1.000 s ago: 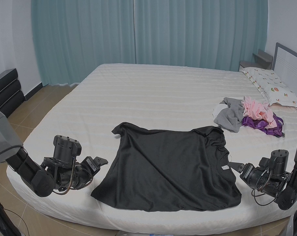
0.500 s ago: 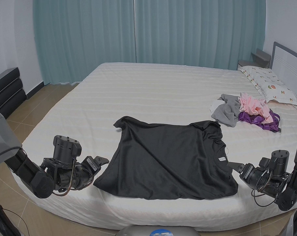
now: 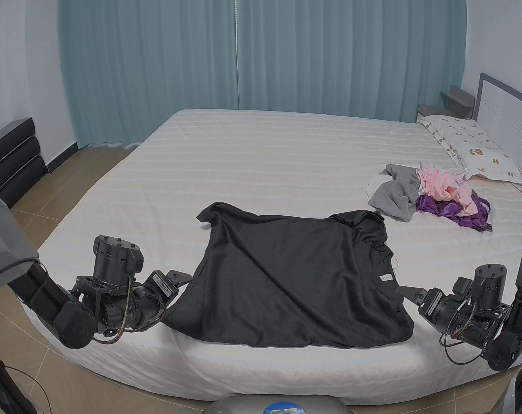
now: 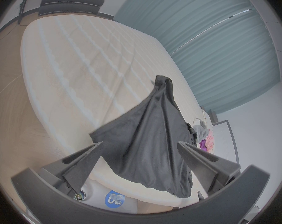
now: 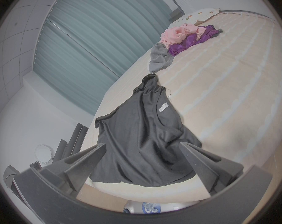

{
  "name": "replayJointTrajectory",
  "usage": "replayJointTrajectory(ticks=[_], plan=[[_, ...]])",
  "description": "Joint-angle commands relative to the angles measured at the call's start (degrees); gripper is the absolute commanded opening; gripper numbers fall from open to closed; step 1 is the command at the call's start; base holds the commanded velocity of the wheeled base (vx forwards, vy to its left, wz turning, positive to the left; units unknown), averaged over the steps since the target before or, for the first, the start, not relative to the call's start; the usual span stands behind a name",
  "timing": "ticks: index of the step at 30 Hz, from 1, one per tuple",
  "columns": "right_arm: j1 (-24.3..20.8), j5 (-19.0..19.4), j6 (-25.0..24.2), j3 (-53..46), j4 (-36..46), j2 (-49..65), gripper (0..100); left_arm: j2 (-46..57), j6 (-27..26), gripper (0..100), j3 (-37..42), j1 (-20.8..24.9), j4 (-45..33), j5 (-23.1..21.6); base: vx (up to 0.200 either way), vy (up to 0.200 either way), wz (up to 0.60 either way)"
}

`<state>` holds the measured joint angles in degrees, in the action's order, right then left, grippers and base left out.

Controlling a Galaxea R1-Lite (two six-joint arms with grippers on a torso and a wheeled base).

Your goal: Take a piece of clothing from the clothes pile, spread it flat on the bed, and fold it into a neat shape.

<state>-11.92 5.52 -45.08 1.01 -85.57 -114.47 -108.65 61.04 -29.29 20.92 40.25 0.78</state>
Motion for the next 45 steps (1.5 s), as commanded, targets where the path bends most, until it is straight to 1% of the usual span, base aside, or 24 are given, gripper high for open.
replayJointTrajectory(ticks=[1,3,12,15,21,27,29,32,37,38,39,45], plan=[[0.0,0.0,0.0,-1.0,0.0,-0.2,100,-0.1,0.0,100,-0.1,0.0,0.0,0.1,0.000,-0.200,0.00],[0.0,0.0,0.0,-1.0,0.0,-0.2,100,-0.1,-0.1,100,0.0,-0.1,0.1,0.5,0.000,-0.200,0.00],[0.1,0.0,0.0,-1.0,0.0,-1.0,100,0.0,-0.7,100,0.1,-0.3,-0.2,1.1,0.000,0.000,0.00],[0.0,0.0,-0.1,-1.0,0.0,-0.9,100,-0.2,-0.7,100,0.1,-0.2,-0.1,2.2,0.000,0.000,0.00],[0.0,0.0,0.0,-1.0,0.0,-0.9,100,-0.5,-0.7,100,0.0,-0.2,-0.1,2.2,0.000,0.000,0.00],[0.0,0.0,-0.1,-1.0,0.0,-0.9,100,-0.8,-0.7,100,-0.1,-0.3,-0.2,2.3,-0.200,0.000,0.00],[0.0,0.0,-0.1,-1.0,0.0,-1.0,100,-0.8,-0.7,100,-0.1,-0.8,-0.2,2.3,-0.200,0.000,0.00],[0.0,0.0,-0.1,-1.0,0.0,-1.0,100,-1.1,-0.8,100,-0.3,-1.1,-0.4,2.4,0.000,0.000,0.00],[0.0,0.1,-1.3,-1.0,0.0,-0.9,100,-4.5,-0.9,100,-0.9,-1.8,-0.4,3.1,0.000,0.000,0.00],[0.0,0.1,-1.6,-1.0,0.0,-1.0,100,-8.0,-1.1,100,-2.1,-3.4,-0.1,4.8,0.000,0.000,0.00],[0.0,0.1,-1.6,-1.0,0.0,-1.0,100,-9.0,-1.1,100,-2.7,-3.9,-0.2,5.1,0.000,0.000,0.00],[0.1,0.1,-1.7,-1.0,0.0,-1.1,100,-12.5,-1.2,100,-4.7,-6.5,-0.2,5.5,0.000,0.000,0.00]])
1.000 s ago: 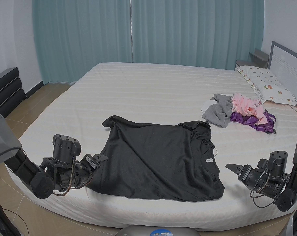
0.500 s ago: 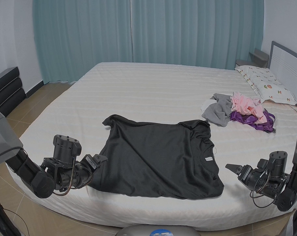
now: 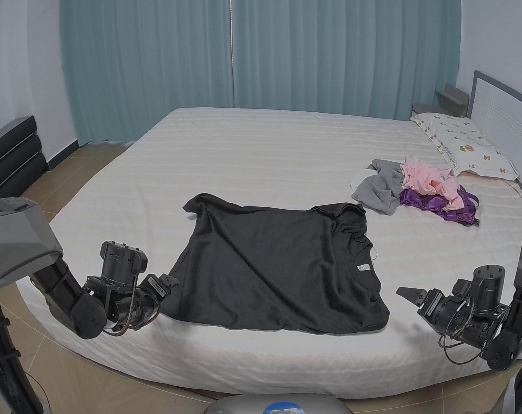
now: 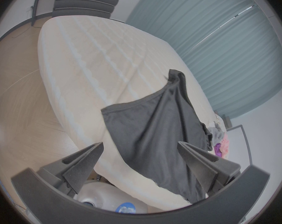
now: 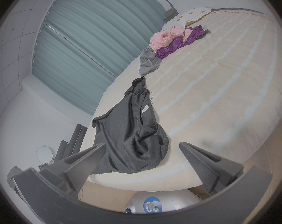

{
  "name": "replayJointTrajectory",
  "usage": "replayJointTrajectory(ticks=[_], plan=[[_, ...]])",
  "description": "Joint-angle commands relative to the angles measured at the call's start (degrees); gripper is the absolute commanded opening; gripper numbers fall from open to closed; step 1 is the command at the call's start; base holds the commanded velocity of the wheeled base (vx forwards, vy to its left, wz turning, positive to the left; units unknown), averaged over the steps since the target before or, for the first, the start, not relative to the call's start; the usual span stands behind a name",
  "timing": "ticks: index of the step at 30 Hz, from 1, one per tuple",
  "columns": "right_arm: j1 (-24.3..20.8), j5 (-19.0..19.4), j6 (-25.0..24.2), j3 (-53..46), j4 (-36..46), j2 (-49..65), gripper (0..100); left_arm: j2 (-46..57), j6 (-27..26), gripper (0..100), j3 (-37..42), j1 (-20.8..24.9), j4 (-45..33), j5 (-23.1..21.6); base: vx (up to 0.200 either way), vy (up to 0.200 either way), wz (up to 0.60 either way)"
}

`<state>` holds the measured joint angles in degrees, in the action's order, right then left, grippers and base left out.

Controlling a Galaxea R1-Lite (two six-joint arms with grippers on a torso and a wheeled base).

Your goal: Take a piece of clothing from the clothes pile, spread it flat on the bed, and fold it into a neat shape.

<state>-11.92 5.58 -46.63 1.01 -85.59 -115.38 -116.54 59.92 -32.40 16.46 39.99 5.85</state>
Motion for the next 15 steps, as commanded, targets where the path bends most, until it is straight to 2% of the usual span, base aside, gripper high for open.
replayJointTrajectory(ticks=[1,9,15], plan=[[0.1,0.0,-0.1,-1.0,0.0,-0.2,100,-4.7,-0.1,100,-1.6,-2.0,0.1,0.5,0.000,0.000,0.00],[0.1,0.0,0.0,-1.0,-0.1,-0.9,100,-8.2,-2.3,100,-3.4,-5.0,0.5,1.4,0.000,0.000,0.00],[0.0,0.0,0.0,-1.0,-0.1,-1.0,100,-12.2,-2.3,100,-8.5,-6.0,0.5,1.5,0.000,0.000,0.00]])
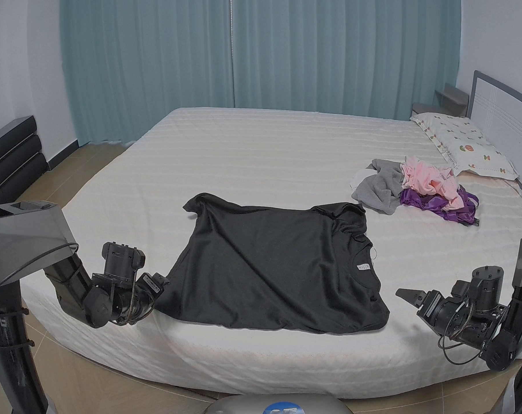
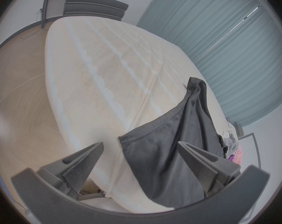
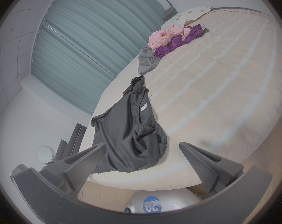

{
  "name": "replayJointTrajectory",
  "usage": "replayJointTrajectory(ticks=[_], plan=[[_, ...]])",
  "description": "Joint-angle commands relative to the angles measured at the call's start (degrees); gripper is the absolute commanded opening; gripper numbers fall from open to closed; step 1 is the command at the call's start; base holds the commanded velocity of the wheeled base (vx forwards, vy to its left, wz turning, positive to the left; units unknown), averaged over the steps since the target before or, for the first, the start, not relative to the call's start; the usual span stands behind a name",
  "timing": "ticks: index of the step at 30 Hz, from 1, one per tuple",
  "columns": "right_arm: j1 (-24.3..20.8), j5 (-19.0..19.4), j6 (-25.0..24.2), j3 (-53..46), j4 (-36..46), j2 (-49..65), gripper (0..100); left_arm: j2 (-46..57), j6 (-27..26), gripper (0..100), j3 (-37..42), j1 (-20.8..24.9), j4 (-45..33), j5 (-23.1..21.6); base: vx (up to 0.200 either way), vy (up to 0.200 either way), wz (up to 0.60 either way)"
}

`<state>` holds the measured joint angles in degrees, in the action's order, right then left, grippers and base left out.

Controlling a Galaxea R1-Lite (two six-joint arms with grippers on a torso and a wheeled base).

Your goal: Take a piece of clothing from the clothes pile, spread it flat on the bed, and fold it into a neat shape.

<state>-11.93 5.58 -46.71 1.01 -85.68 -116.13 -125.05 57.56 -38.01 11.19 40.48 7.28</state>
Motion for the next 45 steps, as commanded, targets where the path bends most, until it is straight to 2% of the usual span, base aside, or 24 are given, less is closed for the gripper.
replayJointTrajectory(ticks=[1,7,11,17,21,24,35,45], plan=[[0.0,0.0,0.0,-1.0,0.0,-0.2,100,-4.1,0.0,0,-3.1,-0.8,-0.1,0.1,0.000,0.000,0.00],[0.1,0.0,0.0,-1.0,0.0,-0.4,100,-4.0,-1.1,0,-2.6,-1.3,-0.2,0.5,0.000,0.000,0.00],[0.1,0.0,0.0,-1.0,-0.5,-1.2,100,-0.5,-1.6,0,0.6,-1.3,-0.6,2.1,0.000,0.000,0.00],[0.2,0.0,-0.2,-1.0,-0.8,-1.1,100,5.2,-6.7,0,4.9,-1.2,-0.8,5.6,0.000,0.000,0.00],[0.2,0.0,-0.3,-1.0,-0.8,-1.2,100,8.8,-11.3,0,7.1,-1.1,-3.2,8.0,0.000,0.000,0.00],[0.2,0.0,-0.3,-1.0,-0.8,-1.2,100,10.6,-12.9,0,8.4,-1.1,-5.1,8.9,0.000,0.000,0.00],[0.1,0.0,-0.3,-1.0,-0.8,-1.5,100,9.1,-14.4,0,8.7,-1.0,-5.4,9.1,0.000,0.000,0.00],[-0.5,0.1,0.1,1.3,-4.1,-9.9,100,7.5,-14.1,0,8.2,-1.2,-4.9,8.6,0.000,0.000,0.00]])
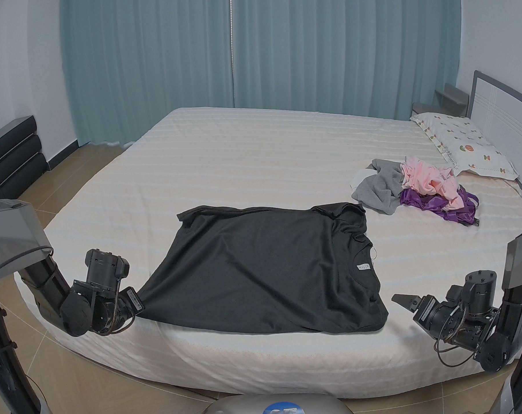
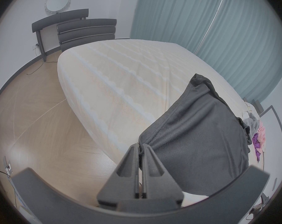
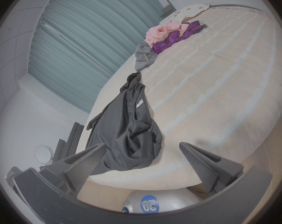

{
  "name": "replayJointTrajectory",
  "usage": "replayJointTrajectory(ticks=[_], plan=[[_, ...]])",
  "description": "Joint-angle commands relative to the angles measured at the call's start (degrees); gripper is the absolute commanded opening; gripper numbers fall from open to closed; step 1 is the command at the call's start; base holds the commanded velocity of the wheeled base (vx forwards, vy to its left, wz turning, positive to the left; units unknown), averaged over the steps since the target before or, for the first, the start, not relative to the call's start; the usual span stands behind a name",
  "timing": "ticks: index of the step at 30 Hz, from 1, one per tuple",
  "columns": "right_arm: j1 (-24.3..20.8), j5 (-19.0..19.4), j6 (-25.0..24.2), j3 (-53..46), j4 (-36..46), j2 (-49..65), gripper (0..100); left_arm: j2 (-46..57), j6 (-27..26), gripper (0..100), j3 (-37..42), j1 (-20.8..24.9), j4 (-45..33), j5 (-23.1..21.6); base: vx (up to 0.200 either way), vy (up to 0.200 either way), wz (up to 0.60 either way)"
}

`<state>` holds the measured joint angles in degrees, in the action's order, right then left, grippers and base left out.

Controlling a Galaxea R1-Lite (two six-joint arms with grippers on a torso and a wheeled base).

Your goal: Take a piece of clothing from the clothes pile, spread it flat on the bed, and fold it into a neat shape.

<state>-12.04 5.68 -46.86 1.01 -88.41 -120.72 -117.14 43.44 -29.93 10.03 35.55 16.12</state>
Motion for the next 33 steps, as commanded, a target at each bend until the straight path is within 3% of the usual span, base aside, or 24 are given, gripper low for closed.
replayJointTrajectory(ticks=[1,10,11,19,33], plan=[[-0.5,0.0,0.3,1.6,-1.4,-5.7,100,-0.4,0.1,0,0.1,0.0,0.0,-0.2,0.000,0.000,0.00],[-3.3,-0.1,0.8,9.4,-1.2,-10.7,100,-0.6,0.3,0,-0.2,0.0,0.1,-0.4,0.000,0.000,0.00],[-4.0,-0.1,1.2,9.7,-1.1,-10.4,0,-0.6,0.2,0,-0.2,0.0,0.1,-0.4,0.000,0.000,0.00],[-6.9,-0.3,6.7,13.2,3.2,-12.9,0,-0.9,0.3,0,-0.5,-0.1,0.1,-0.5,0.000,0.000,0.00],[-0.5,-0.8,7.2,36.5,22.5,-8.0,0,-3.4,0.4,0,-0.7,-0.2,5.8,-0.3,0.000,0.000,0.00]])
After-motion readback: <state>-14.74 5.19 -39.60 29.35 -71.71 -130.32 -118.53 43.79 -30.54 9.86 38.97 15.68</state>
